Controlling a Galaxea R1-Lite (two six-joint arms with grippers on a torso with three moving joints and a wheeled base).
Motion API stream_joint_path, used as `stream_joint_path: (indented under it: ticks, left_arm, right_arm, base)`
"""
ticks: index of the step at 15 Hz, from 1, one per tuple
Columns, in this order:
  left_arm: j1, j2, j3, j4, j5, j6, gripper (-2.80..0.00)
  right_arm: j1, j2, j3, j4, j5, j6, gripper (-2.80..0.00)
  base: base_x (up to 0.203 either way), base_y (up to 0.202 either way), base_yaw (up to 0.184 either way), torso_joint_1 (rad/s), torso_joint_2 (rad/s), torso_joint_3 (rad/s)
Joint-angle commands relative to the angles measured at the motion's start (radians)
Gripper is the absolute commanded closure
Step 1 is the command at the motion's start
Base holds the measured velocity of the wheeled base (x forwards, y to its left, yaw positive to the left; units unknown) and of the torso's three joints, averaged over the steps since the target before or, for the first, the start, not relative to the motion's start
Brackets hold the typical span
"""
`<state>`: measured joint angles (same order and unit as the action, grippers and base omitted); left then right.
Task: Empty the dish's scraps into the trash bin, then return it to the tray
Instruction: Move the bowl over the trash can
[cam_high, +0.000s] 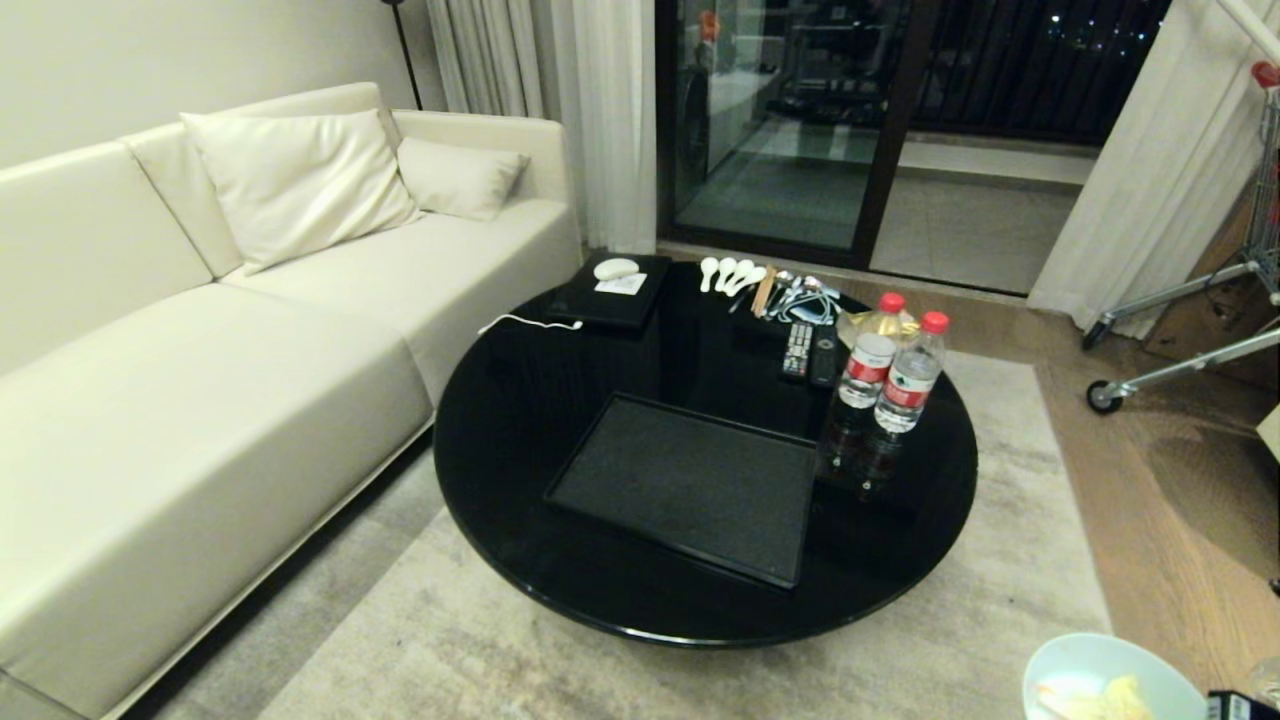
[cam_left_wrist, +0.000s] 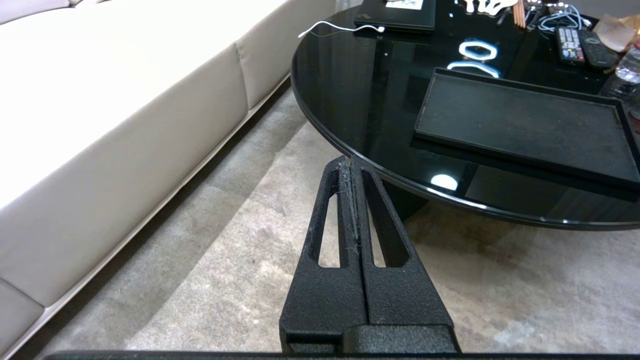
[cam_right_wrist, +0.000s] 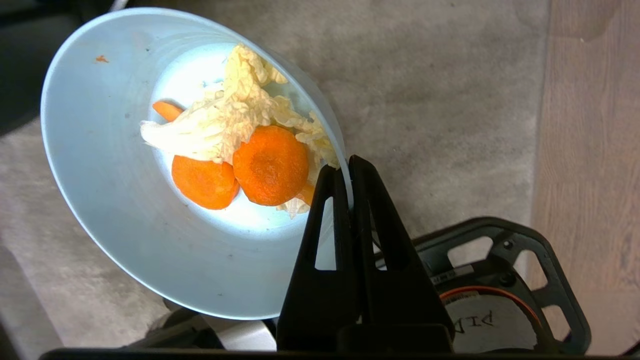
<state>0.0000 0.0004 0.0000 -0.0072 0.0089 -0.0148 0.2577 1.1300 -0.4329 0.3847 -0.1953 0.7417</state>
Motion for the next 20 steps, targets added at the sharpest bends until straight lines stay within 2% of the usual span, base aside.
stream_joint_path:
  ticks: [1,13,20]
  left_arm:
    - [0.000,0.000,0.000,0.000,0.000,-0.001,0.00]
    - [0.000,0.000,0.000,0.000,0.000,-0.001,0.00]
    - [0.000,0.000,0.000,0.000,0.000,-0.001,0.00]
  right_arm:
    - [0.002,-0.006,-0.024,0.002,-0.001,0.005,0.00]
    - [-0.001,-0.027,0.023,0.003,-0.003,0.041,0.00]
    - [0.000,-0.019,0.023,-0.006,-0.003,0.042,0.00]
  base:
    - [0.000,0.000,0.000,0.000,0.00,0.000]
    - [0.000,0.000,0.000,0.000,0.00,0.000]
    - [0.002,0.008,-0.155,0.002,0.00,0.002]
